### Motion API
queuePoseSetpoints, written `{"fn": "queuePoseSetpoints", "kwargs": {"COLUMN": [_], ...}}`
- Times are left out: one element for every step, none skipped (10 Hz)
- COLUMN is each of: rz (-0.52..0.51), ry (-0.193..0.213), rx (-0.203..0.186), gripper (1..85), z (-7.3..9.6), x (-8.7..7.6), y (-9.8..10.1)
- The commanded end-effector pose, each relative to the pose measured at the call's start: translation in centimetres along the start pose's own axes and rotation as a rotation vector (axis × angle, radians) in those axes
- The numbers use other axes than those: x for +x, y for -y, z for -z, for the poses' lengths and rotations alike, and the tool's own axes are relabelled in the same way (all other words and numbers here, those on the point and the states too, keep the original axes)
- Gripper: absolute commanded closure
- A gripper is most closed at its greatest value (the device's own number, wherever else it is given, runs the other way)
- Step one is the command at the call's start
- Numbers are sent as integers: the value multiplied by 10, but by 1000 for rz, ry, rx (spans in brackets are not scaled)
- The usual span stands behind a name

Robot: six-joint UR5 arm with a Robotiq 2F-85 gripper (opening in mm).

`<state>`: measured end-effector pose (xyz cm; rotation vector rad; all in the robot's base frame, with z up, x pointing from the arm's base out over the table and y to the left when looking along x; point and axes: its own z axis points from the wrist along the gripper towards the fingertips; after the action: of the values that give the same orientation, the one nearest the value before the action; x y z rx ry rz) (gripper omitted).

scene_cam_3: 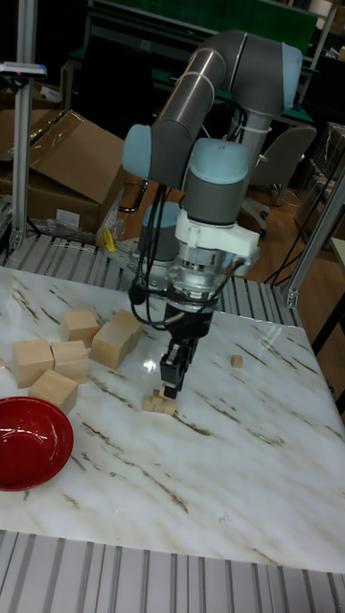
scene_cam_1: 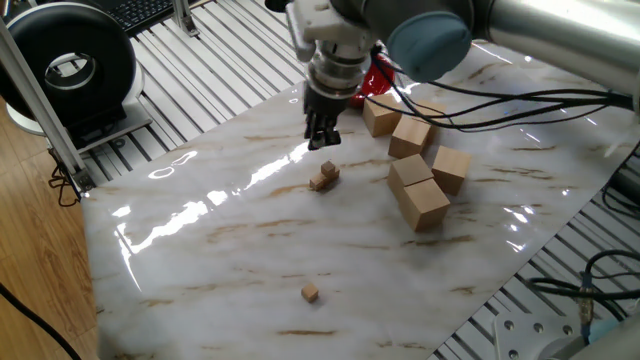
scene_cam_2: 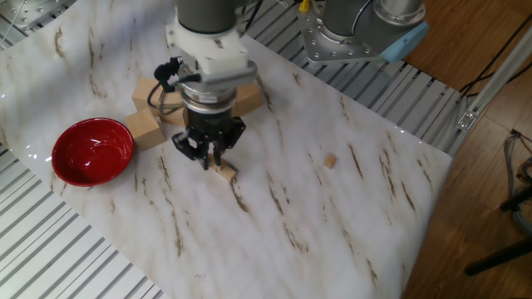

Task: Stack the blocks into a pyramid shape

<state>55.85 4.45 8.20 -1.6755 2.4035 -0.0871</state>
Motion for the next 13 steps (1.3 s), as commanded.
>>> {"fn": "queuePoseSetpoints", "kwargs": {"rz": [163,176,224,248,255,253,253,259,255,248,239,229,226], "ry": [-11,-19,-24,-22,-21,-21,-22,-19,-12,-10,-11,-8,-3], "rx": [-37,-78,-69,-74,-78,-81,-84,-86,-89,-94,-100,-109,-112], "gripper": [847,847,847,847,847,847,847,847,847,847,847,847,847], "z": [-2,-4,-7,-8,-9,-9,-10,-13,-16,-18,-19,-20,-21], "x": [-11,-8,-6,-6,-6,-5,-5,-5,-4,-4,-3,-2,-3], "y": [-13,-22,-19,-21,-22,-23,-23,-23,-23,-25,-29,-32,-34]}}
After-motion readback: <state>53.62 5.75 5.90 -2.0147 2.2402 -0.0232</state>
